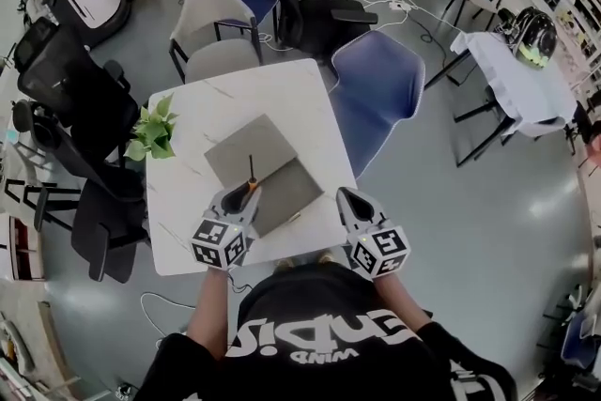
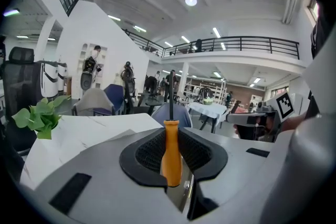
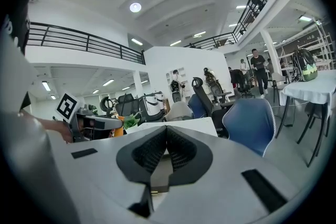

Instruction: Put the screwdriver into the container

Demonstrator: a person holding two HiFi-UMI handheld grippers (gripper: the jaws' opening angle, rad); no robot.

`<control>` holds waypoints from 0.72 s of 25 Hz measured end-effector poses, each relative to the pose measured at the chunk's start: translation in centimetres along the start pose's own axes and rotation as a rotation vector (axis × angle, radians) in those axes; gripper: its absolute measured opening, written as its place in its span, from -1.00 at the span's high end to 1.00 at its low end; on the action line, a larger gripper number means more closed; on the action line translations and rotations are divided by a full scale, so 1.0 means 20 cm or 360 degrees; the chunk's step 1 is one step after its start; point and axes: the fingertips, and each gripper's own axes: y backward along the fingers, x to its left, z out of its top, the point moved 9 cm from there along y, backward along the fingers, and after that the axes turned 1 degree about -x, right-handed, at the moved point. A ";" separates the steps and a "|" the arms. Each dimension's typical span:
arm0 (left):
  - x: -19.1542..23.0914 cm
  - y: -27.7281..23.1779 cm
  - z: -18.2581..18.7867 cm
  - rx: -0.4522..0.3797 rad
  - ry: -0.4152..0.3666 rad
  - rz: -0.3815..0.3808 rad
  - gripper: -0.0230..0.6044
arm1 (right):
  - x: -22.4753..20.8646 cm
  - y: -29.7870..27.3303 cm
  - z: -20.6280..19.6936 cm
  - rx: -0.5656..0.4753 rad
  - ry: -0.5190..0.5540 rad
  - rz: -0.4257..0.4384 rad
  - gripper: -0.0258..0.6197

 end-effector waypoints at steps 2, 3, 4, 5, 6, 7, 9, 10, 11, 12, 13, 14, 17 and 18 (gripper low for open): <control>0.01 -0.03 -0.01 0.0035 -0.0022 -0.0008 0.66 | 0.00 -0.01 0.00 0.0004 0.0000 0.0013 0.88; 0.01 -0.04 -0.02 0.0053 -0.0034 -0.0013 0.66 | 0.00 -0.01 0.00 0.0008 0.0002 0.0022 0.88; 0.01 -0.05 -0.02 0.0070 -0.0047 -0.0020 0.66 | 0.00 -0.02 0.00 0.0013 0.0007 0.0030 0.88; 0.01 -0.06 -0.03 0.0088 -0.0063 -0.0029 0.66 | 0.01 -0.02 0.00 0.0018 0.0014 0.0036 0.88; 0.01 -0.08 -0.03 0.0109 -0.0082 -0.0040 0.66 | 0.01 -0.01 0.00 0.0021 0.0019 0.0040 0.88; 0.01 -0.10 -0.04 0.0133 -0.0107 -0.0051 0.66 | 0.00 -0.01 0.00 0.0023 0.0022 0.0042 0.88; 0.02 -0.13 -0.06 0.0188 -0.0155 -0.0082 0.66 | 0.00 -0.01 0.00 0.0026 0.0022 0.0042 0.88; 0.02 -0.15 -0.07 0.0214 -0.0175 -0.0101 0.66 | 0.00 -0.01 0.00 0.0027 0.0022 0.0041 0.88; 0.03 -0.17 -0.08 0.0239 -0.0192 -0.0122 0.66 | 0.00 -0.01 0.00 0.0029 0.0023 0.0040 0.88; 0.03 -0.19 -0.09 0.0266 -0.0203 -0.0142 0.66 | 0.00 -0.01 0.00 0.0030 0.0024 0.0038 0.88; 0.04 -0.21 -0.11 0.0295 -0.0212 -0.0160 0.66 | -0.01 -0.01 0.00 0.0032 0.0022 0.0035 0.88; 0.04 -0.23 -0.12 0.0329 -0.0223 -0.0175 0.66 | -0.01 -0.01 -0.01 0.0034 0.0019 0.0032 0.88; 0.06 -0.31 -0.21 0.0462 -0.0284 -0.0213 0.66 | -0.02 0.00 -0.01 0.0039 0.0009 0.0019 0.88; 0.06 -0.34 -0.25 0.0514 -0.0308 -0.0228 0.66 | -0.02 0.00 -0.02 0.0040 0.0008 0.0013 0.88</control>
